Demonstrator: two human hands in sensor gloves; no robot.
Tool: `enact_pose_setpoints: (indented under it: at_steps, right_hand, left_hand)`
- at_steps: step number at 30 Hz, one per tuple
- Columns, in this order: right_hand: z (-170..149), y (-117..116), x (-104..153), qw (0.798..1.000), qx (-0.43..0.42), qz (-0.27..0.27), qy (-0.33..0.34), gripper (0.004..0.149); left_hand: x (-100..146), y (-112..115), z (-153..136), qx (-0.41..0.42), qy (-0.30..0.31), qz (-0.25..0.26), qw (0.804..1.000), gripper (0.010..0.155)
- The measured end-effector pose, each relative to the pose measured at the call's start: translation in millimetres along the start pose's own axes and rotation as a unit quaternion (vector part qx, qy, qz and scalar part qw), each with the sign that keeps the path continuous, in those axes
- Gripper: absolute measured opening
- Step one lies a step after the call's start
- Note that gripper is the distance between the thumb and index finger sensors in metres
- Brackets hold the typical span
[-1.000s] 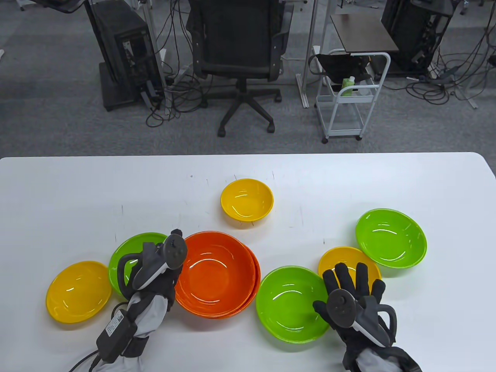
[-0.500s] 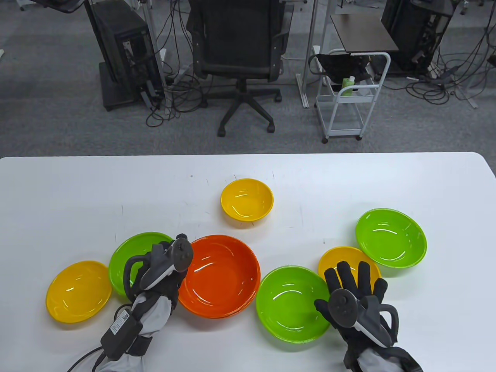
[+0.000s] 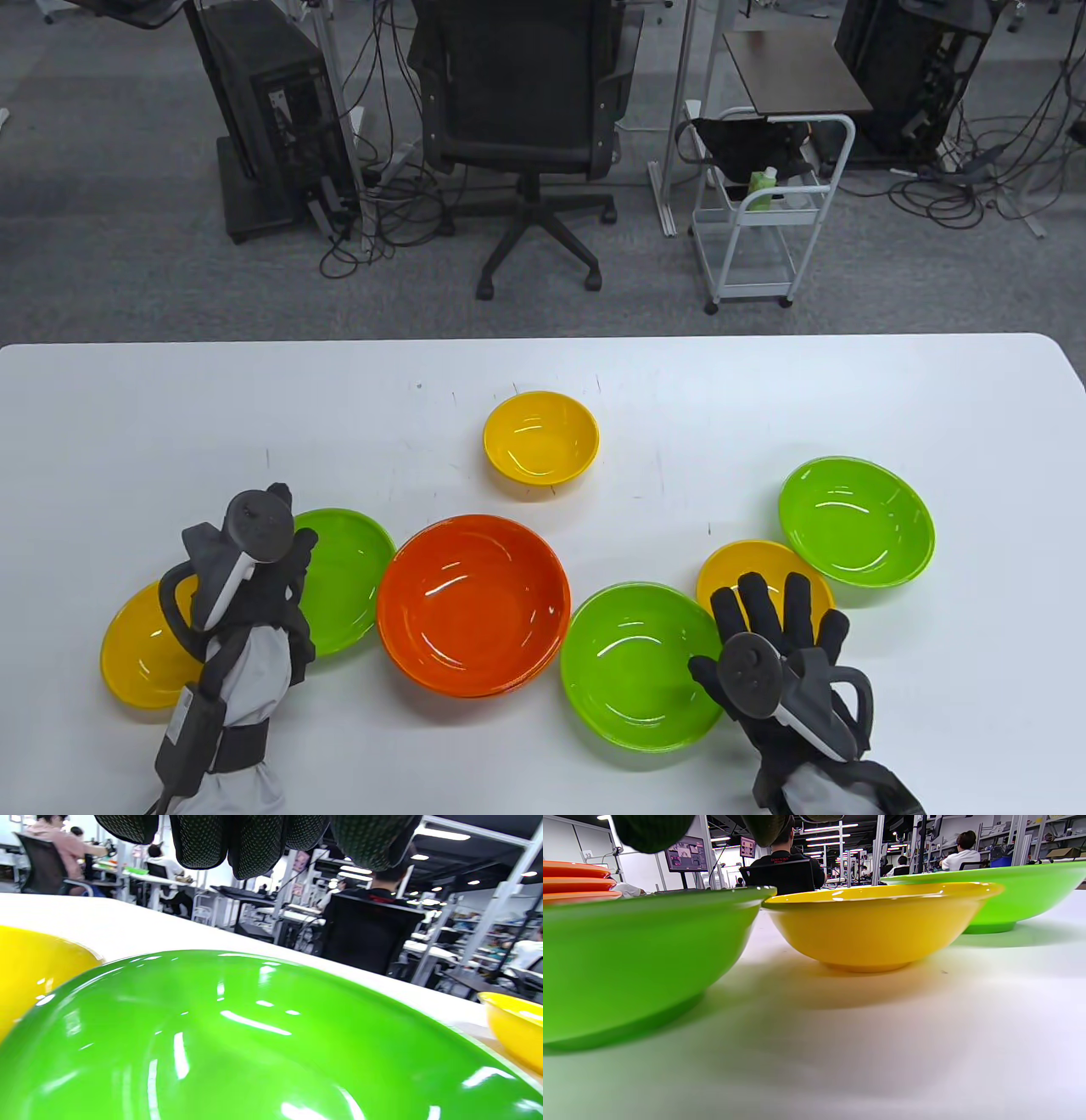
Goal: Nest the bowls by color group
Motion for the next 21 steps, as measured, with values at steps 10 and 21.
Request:
enact_pose_setpoints:
  at_steps: [10,21]
  right_hand:
    - [-1.2,0.2,-0.4,1.0,-0.001,0.004,-0.001,0.079]
    - [0.4,-5.3,-1.3,1.0,0.003,0.016,0.001,0.079]
  left_hand:
    - [-24.9,35.0,-35.5,-0.056,-0.072,-0.07,0.993,0.073]
    - [-34.4,55.5,-53.5,-0.068,-0.099,-0.101,0.988,0.071]
Point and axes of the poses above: the tracker on the back of each hand, its own z axis roughly to the thumb side, its own x axis roughly from the fingertips to the wrist, y = z × x, the point moved 5 cm from there along -x, roughly from the wrist to the fingertips, and after that the axes turned 7 degrees about -y, right-handed, at the moved point
